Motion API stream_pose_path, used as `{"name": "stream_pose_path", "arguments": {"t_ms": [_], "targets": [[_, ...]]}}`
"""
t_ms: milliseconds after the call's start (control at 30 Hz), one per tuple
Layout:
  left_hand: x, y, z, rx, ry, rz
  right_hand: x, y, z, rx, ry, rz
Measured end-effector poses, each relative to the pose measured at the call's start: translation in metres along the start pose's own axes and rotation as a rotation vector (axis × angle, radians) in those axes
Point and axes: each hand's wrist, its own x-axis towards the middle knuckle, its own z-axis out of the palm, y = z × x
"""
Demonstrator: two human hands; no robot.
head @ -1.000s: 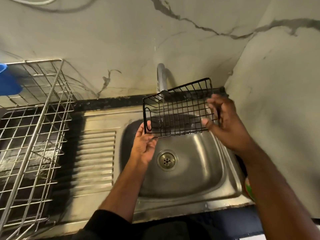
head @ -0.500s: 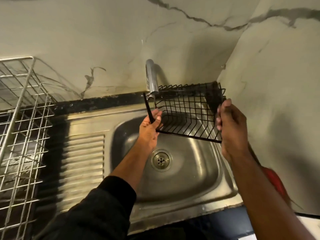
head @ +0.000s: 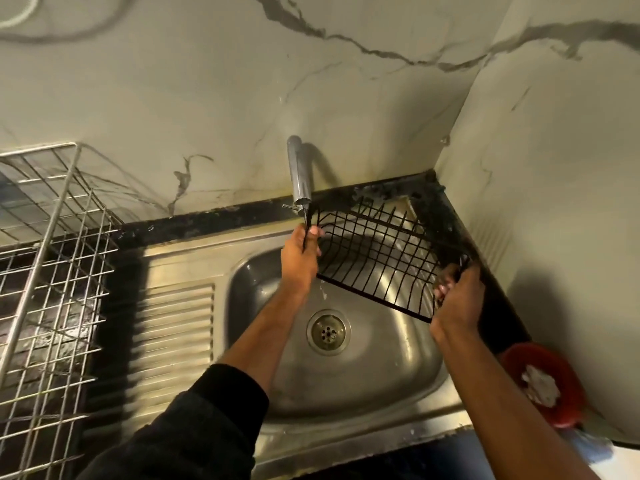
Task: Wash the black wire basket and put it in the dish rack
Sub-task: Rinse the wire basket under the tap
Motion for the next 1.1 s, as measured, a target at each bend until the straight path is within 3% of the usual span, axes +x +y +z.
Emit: {"name": "stream_pose_path", "arguments": {"t_ms": [133, 367, 667, 1100], "targets": [[-0.01, 0.009, -0.014, 0.03, 0.021, 0.068, 0.012, 0.011, -0.003, 0.021, -0.013, 0.105], [-0.061, 0.02, -0.054, -0.26, 0.275, -0.022, 0.017, 0.033, 0.033, -0.103, -0.268, 0.138], [-0.093, 0.045, -0.108, -0.195, 0.351, 0.207, 0.004, 0.067, 0.094, -0.12, -0.48, 0.271], [-0.134, 0.076, -0.137, 0.029, 0.486, 0.353, -0.023, 0.077, 0.164, -0.141, -0.745, 0.439]]}}
